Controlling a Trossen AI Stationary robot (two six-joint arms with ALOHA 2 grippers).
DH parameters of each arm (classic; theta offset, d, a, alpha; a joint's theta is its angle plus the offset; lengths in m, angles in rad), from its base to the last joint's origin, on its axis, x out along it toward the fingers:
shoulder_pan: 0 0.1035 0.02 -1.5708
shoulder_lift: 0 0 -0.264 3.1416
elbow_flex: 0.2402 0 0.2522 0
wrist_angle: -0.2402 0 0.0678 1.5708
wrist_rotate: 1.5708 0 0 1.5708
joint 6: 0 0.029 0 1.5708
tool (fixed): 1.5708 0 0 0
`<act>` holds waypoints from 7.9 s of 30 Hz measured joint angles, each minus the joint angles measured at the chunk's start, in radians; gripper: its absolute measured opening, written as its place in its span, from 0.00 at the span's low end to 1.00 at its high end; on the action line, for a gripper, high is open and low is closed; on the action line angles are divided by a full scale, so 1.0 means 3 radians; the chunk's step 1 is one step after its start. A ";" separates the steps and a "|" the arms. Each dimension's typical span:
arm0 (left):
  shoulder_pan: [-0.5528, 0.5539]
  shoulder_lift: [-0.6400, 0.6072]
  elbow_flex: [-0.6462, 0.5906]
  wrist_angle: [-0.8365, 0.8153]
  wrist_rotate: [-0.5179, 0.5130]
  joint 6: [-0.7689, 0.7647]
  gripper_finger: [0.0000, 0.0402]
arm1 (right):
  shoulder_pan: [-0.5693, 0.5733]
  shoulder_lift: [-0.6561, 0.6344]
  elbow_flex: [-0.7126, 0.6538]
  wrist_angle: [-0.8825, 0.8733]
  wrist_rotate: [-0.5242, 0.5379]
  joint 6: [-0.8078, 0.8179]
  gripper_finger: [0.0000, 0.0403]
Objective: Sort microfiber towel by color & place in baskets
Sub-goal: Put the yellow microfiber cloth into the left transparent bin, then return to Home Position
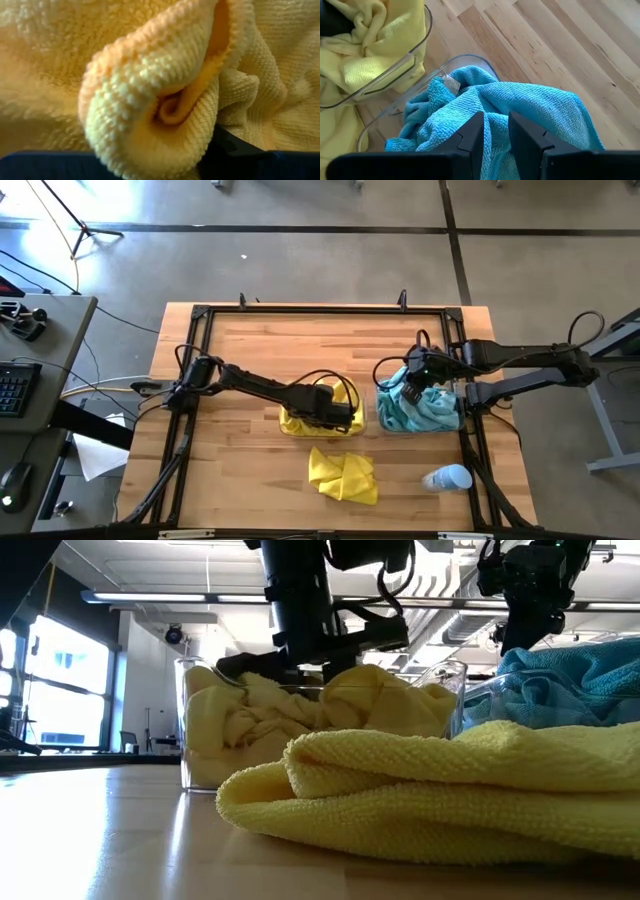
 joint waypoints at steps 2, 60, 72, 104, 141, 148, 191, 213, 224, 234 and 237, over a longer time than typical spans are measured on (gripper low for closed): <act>-0.0001 -0.0022 0.0038 -0.0039 -0.0050 0.0001 0.26 | 0.0001 0.0000 0.0000 0.0001 0.0000 0.0001 0.21; -0.0027 -0.2379 -0.1302 -0.0054 -0.0891 0.3399 0.06 | 0.0864 0.1025 0.1129 0.0043 0.0821 0.1609 0.01; 0.0014 -0.3882 -0.2274 0.0163 -0.0466 0.3468 0.05 | 0.1608 0.2560 0.2843 -0.1046 0.0501 0.3434 0.00; 0.0014 -0.4490 -0.2951 0.0082 -0.0015 0.3062 0.05 | 0.1935 0.4473 0.3775 -0.0685 -0.0431 0.3965 0.60; 0.0017 -0.4490 -0.2951 0.0101 -0.0028 0.3147 0.05 | 0.1982 0.4541 0.4720 -0.1829 0.0112 0.3354 0.02; 0.0017 -0.4489 -0.2951 0.0101 -0.0027 0.3208 0.05 | 0.1887 0.4284 0.4714 -0.1828 0.0456 0.3404 0.01; 0.0017 -0.4489 -0.2951 0.0085 -0.0001 0.3186 0.05 | 0.0643 0.4632 0.4706 -0.1447 -0.0021 0.1597 0.01; 0.0016 -0.4489 -0.2951 0.0086 0.0037 0.3145 0.05 | 0.0566 0.4851 0.4760 -0.1325 -0.0268 0.1750 0.42; 0.0015 -0.4489 -0.2950 0.0089 0.0036 0.3146 0.05 | 0.0572 0.4341 0.4752 -0.1404 -0.0252 0.1756 0.44; 0.0015 -0.4489 -0.2950 0.0091 0.0036 0.3143 0.05 | 0.0572 0.3938 0.4754 -0.1410 -0.0215 0.1745 0.44; 0.0016 -0.4489 -0.2950 0.0092 0.0036 0.3143 0.05 | 0.0582 0.3863 0.4757 -0.1441 -0.0088 0.1734 0.44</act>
